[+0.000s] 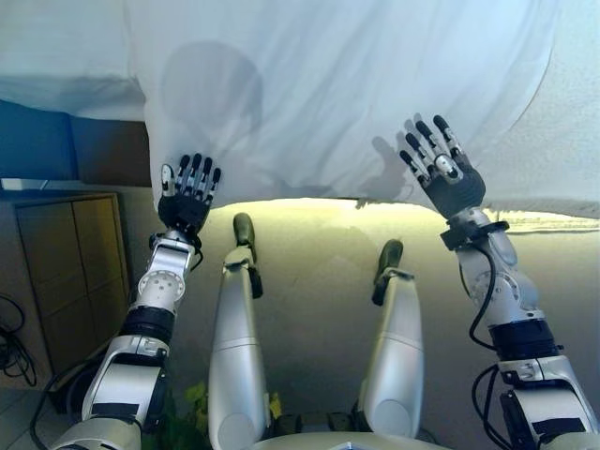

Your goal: Make the bed neatly

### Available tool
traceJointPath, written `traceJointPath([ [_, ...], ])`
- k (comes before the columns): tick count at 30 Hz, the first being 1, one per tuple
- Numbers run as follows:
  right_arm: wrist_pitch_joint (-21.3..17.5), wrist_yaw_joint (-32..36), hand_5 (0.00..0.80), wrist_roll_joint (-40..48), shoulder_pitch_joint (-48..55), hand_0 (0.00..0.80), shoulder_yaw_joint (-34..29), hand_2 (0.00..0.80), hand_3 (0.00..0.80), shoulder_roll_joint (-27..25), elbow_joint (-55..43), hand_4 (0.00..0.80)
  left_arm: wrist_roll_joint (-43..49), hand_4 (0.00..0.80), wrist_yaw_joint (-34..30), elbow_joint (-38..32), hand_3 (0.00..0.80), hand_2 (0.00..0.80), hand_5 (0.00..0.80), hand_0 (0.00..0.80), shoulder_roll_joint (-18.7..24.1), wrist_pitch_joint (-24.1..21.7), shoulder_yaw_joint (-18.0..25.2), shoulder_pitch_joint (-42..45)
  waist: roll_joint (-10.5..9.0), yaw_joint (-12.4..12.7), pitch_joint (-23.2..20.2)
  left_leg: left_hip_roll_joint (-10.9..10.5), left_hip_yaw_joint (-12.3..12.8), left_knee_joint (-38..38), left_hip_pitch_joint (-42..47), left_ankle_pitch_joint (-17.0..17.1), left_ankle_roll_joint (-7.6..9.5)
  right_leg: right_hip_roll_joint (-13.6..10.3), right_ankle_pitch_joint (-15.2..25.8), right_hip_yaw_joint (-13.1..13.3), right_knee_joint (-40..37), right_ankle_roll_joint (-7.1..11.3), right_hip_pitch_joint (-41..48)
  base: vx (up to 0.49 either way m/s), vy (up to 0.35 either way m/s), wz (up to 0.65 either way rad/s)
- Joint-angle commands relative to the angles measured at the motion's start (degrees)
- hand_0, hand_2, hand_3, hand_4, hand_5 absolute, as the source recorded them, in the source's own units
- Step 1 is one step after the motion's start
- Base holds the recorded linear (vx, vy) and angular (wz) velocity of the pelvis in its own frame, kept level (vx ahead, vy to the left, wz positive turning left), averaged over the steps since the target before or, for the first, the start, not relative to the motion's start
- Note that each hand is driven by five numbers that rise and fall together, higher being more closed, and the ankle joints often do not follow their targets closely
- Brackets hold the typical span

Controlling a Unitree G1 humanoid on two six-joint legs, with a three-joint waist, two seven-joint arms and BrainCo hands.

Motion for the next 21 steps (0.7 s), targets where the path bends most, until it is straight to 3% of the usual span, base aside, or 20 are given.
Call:
traceJointPath([
  [1, -0.4, 0.7, 0.000, -0.5, -0.5, 0.000, -4.6, 0.000, 0.000, -3.3, -6.0, 0.000, -0.1, 0.000, 1.1, 3.4, 0.000, 0.000, 0.000, 0.000, -0.7, -2.6, 3.8, 1.2, 1.62, -0.3, 0.6, 1.3, -1.8, 4.2, 1.2, -4.6, 0.05, -0.2, 13.9, 1.4, -6.2, -3.07, -3.7, 0.002, 0.085, -0.04],
  [8, 0.1, -1.5, 0.000, -0.6, -2.4, 0.000, -5.2, 0.000, 0.000, -4.4, -7.2, 0.000, 8.3, 0.000, 2.7, 8.3, 0.000, 0.000, 0.000, 0.000, -2.9, -4.9, 1.8, 1.4, 1.16, -0.5, 0.6, 2.2, -1.4, 4.1, -1.4, -3.6, 0.06, -0.1, 13.2, 1.1, -4.7, -3.34, -6.4, -0.006, 0.024, -0.03],
  [15, -0.6, -2.0, 0.000, 0.0, -2.2, 0.000, -6.4, 0.000, 0.000, -2.5, -7.6, 0.000, 13.3, 0.000, 11.3, 13.2, 0.000, 0.000, 0.000, 0.000, -1.6, -7.4, 4.5, -1.4, -0.14, -0.5, 0.6, 3.1, -1.5, 3.4, -1.6, -2.9, 0.18, 0.3, 13.0, 0.0, -4.9, -3.36, -6.3, -0.021, -0.074, -0.05],
  [21, -0.3, -2.1, 0.000, 0.7, -0.2, 0.000, -7.3, 0.000, 0.000, -0.8, -9.3, 0.000, 13.9, 0.000, 16.3, 14.8, 0.000, 0.000, 0.000, 0.000, 0.9, -9.8, 8.3, -0.7, -0.03, -0.5, 0.6, 4.3, -1.5, -0.1, 5.0, -1.9, -0.43, 0.3, 12.6, -1.1, -7.4, -3.04, -0.5, 0.001, -0.122, -0.05],
])
